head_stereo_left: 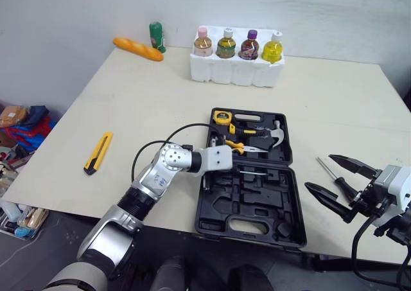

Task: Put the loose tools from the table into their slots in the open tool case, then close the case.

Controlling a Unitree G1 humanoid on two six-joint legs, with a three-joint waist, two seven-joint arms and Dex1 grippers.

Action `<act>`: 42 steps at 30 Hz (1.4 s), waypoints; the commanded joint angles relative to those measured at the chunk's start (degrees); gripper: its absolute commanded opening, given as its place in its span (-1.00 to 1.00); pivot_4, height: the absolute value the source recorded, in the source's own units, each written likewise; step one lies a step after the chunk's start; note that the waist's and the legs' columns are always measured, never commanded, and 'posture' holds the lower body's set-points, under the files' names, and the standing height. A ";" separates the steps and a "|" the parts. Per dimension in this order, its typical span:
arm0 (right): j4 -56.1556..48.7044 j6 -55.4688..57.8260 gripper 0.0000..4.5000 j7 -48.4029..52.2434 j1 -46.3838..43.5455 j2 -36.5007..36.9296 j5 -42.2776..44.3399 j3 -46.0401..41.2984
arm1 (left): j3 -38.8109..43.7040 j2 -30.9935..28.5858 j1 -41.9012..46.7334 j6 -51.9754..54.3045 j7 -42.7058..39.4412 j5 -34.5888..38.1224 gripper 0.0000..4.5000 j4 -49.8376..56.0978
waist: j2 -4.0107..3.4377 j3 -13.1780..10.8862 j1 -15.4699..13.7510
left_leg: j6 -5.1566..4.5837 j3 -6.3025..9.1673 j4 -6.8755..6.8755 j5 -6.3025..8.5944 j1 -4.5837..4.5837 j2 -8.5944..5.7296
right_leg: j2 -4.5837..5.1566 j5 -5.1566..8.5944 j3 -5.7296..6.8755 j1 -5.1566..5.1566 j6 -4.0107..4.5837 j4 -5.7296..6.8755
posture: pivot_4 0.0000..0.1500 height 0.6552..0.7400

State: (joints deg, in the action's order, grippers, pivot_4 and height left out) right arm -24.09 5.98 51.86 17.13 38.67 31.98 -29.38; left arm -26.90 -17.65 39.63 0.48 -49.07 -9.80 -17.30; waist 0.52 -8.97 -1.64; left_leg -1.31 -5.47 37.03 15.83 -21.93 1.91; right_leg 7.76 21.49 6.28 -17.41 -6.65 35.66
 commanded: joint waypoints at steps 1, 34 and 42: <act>-2.04 -1.02 1.00 -1.17 1.09 -1.33 -0.40 0.16 | -8.63 0.49 -6.43 2.87 -1.37 -6.73 -0.99 -8.83 | -0.08 0.33 -0.08 | -0.03 0.02 0.01 0.03 0.00 0.00 | 0.00 0.00 -0.01 0.03 0.00 -0.03 | 1.00 1.00; 35.41 -23.35 1.00 -4.28 -0.38 1.25 -5.21 -22.69 | 45.97 -28.79 -21.29 -7.16 1.34 20.57 0.98 -5.90 | -0.29 -1.73 1.30 | -0.17 -0.27 -0.92 0.01 -0.34 -0.28 | 0.19 -0.20 -0.36 -0.53 -0.40 -0.85 | 1.00 1.00; 49.14 -35.50 1.00 -15.59 2.12 -0.89 -8.56 -29.59 | 58.66 -35.52 -28.31 -15.98 16.46 19.81 0.98 -22.71 | 0.03 -1.94 1.68 | 0.40 -0.47 -1.40 -0.37 -0.43 -0.29 | 0.33 -0.01 -0.30 -1.27 -0.08 -0.16 | 1.00 1.00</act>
State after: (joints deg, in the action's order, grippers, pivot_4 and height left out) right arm 23.24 -26.97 39.41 18.77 37.72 22.46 -54.83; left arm 29.59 -51.99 11.67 -15.00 -34.85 9.02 -39.41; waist 0.55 -10.90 0.03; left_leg -0.91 -5.98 35.64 15.46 -22.34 1.61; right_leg 8.12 21.48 6.02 -18.68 -6.73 35.52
